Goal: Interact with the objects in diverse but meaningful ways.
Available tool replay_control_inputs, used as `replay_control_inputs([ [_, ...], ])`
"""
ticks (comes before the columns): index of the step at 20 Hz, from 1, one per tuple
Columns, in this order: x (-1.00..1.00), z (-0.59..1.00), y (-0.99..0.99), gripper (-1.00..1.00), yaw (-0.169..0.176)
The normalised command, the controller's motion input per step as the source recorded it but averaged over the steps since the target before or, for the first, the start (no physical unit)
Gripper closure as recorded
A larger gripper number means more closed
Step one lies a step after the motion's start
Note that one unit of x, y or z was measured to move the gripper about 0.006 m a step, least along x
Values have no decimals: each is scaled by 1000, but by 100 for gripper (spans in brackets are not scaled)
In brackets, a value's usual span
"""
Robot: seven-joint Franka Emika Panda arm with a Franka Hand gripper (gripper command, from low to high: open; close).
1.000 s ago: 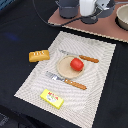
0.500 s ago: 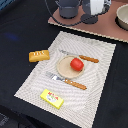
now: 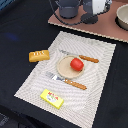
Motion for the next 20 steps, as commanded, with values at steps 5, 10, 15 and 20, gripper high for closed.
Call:
replay_control_inputs([
  [5, 586, 261, 285, 100, 77],
  [10, 723, 271, 259, 100, 4],
  [15, 599, 142, 280, 100, 24],
  [20, 437, 11, 345, 100, 45],
])
